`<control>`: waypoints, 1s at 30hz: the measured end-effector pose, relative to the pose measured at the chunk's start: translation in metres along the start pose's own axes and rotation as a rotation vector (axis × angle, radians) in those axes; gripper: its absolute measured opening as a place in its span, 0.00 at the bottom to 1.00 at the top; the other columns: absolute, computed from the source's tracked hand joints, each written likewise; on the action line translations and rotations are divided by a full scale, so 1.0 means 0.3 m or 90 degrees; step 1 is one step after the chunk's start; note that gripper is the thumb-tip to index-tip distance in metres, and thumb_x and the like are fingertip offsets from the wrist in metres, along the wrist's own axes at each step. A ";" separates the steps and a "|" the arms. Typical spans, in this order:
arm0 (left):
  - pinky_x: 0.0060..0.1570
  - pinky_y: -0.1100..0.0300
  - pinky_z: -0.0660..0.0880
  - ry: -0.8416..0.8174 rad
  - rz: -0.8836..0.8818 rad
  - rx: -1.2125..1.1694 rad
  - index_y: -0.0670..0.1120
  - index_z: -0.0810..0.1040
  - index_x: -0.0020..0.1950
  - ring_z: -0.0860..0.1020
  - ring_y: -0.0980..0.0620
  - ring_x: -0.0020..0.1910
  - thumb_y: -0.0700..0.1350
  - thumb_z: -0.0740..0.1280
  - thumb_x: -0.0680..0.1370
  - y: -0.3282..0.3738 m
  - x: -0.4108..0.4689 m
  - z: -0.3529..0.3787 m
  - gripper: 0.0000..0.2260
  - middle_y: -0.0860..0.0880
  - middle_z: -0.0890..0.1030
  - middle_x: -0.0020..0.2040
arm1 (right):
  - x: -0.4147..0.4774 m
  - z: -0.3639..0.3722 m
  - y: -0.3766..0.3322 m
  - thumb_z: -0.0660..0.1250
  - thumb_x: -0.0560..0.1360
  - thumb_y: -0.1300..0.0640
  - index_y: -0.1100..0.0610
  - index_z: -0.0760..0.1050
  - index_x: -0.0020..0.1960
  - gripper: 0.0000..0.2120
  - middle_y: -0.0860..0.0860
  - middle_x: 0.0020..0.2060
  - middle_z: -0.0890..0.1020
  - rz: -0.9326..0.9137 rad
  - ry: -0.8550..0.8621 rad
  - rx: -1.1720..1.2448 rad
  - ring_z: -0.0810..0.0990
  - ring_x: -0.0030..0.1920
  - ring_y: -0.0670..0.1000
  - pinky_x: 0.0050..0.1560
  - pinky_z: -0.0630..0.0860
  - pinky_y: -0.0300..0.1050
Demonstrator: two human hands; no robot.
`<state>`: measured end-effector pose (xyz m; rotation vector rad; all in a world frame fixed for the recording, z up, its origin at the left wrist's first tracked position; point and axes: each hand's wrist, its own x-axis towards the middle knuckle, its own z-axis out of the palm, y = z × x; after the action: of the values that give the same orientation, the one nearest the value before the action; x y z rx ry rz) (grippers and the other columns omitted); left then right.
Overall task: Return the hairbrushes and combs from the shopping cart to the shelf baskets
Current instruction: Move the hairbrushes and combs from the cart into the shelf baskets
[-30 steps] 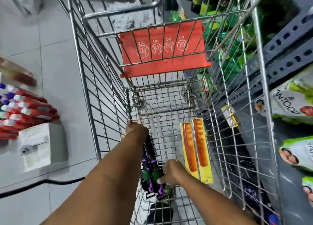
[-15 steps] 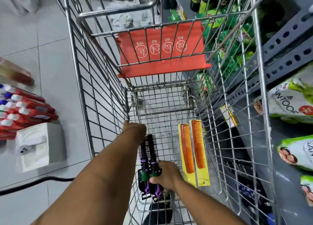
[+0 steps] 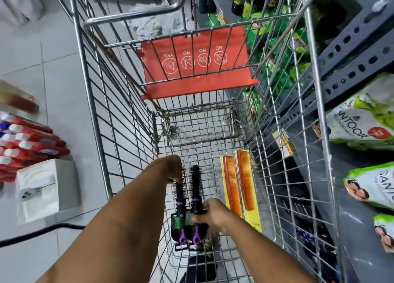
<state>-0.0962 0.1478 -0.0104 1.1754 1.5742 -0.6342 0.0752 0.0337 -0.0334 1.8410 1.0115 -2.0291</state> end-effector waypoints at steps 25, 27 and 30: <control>0.39 0.57 0.81 0.038 0.222 -0.297 0.44 0.81 0.55 0.84 0.48 0.40 0.34 0.68 0.74 0.187 -0.423 -0.220 0.12 0.43 0.84 0.46 | -0.469 -0.231 0.010 0.75 0.70 0.60 0.60 0.70 0.67 0.28 0.57 0.63 0.77 -0.191 0.147 0.217 0.80 0.58 0.54 0.56 0.78 0.46; 0.34 0.60 0.79 0.021 0.265 -0.295 0.44 0.80 0.54 0.83 0.50 0.35 0.34 0.69 0.73 0.228 -0.526 -0.239 0.12 0.45 0.84 0.41 | -0.563 -0.234 0.032 0.74 0.69 0.64 0.55 0.78 0.51 0.12 0.54 0.51 0.83 -0.231 0.159 0.230 0.83 0.44 0.43 0.46 0.79 0.35; 0.29 0.64 0.75 0.028 0.337 -0.287 0.46 0.80 0.48 0.80 0.52 0.28 0.34 0.68 0.73 0.325 -0.725 -0.246 0.09 0.48 0.82 0.33 | -0.783 -0.231 0.077 0.73 0.70 0.67 0.53 0.78 0.38 0.10 0.45 0.37 0.83 -0.307 0.207 0.267 0.79 0.35 0.37 0.39 0.74 0.29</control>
<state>-0.0389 0.1671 0.2316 1.1866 1.2706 0.0917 0.1883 -0.0064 0.1815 2.3893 1.2968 -2.4097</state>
